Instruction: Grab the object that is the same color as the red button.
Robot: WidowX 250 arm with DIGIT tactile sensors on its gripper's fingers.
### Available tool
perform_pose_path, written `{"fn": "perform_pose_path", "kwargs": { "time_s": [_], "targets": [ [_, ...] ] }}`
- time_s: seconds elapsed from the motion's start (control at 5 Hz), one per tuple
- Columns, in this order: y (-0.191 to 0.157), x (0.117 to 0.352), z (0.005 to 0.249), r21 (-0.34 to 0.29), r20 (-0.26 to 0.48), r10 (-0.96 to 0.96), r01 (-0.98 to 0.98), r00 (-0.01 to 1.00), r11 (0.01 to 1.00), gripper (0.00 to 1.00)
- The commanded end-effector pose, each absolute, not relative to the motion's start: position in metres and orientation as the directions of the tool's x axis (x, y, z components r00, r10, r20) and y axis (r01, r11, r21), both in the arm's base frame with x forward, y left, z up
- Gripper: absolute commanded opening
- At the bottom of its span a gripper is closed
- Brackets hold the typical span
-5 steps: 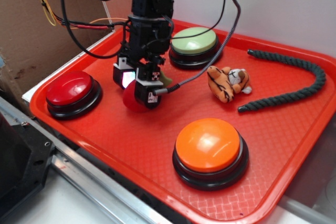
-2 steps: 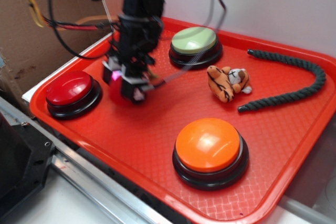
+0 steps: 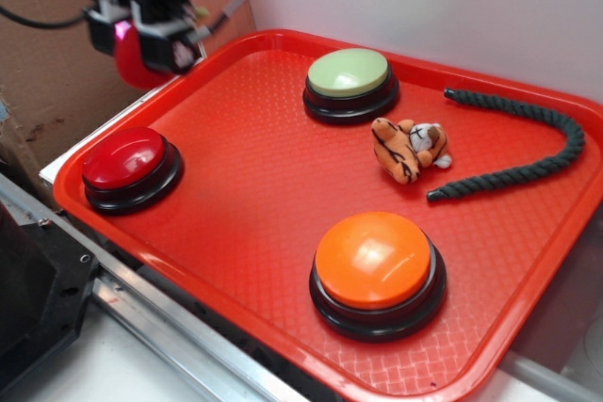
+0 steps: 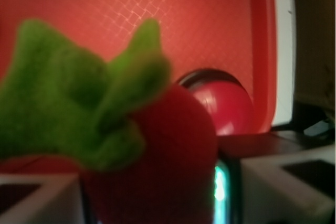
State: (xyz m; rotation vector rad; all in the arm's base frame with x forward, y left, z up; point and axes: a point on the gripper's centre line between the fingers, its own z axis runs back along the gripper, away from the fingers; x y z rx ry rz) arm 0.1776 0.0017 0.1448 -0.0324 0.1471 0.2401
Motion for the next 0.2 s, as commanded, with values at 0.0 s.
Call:
{"fn": "perform_pose_path", "kwargs": {
  "time_s": [0.0],
  "targets": [
    [-0.0109, 0.1467, 0.2456, -0.051, -0.04, 0.244, -0.246, 0.969, 0.968, 0.0]
  ]
}}
